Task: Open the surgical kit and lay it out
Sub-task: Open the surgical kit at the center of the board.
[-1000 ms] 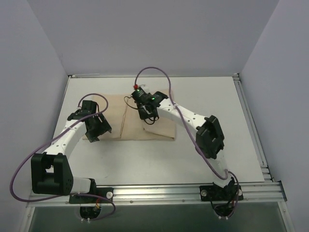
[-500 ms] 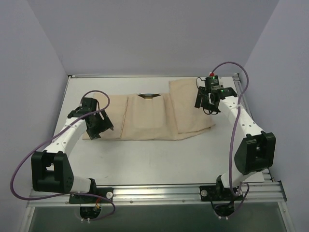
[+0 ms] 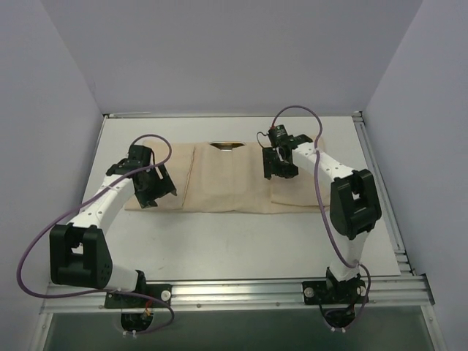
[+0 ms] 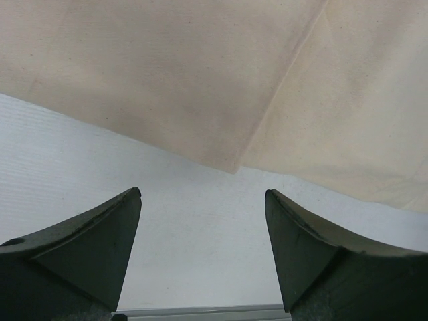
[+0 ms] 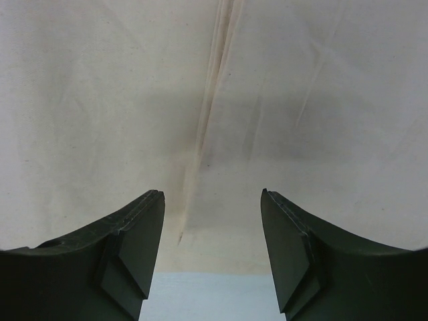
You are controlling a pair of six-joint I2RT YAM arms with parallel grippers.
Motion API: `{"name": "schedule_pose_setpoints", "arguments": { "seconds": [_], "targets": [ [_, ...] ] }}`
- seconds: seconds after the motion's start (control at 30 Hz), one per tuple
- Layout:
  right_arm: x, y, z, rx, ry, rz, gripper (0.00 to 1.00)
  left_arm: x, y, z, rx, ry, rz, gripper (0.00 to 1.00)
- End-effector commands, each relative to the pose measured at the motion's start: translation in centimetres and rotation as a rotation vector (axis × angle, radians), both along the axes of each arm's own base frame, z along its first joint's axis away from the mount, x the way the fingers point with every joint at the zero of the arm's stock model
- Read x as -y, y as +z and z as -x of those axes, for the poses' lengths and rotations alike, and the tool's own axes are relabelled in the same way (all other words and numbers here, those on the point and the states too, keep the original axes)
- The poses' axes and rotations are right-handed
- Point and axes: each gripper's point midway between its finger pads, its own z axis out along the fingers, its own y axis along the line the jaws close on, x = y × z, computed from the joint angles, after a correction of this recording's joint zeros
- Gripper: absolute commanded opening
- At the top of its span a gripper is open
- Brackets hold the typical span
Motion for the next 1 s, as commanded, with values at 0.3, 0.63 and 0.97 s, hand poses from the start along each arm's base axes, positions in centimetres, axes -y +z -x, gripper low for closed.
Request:
{"name": "schedule_pose_setpoints", "arguments": {
  "seconds": [0.3, 0.63, 0.97],
  "targets": [
    [-0.6, -3.6, -0.2, -0.056, -0.008, 0.099, 0.45, 1.1, 0.7, -1.6, 0.043, -0.025, 0.026, 0.82],
    [0.2, -5.5, -0.1, -0.09, -0.017, 0.151, 0.23, 1.0, 0.5, -1.5, 0.038, -0.031, 0.02, 0.82],
    [11.6, 1.9, -2.1, 0.023, -0.283, 0.222, 0.0, 0.5, 1.0, -1.9, 0.052, -0.025, -0.012, 0.82]
  ]
}}
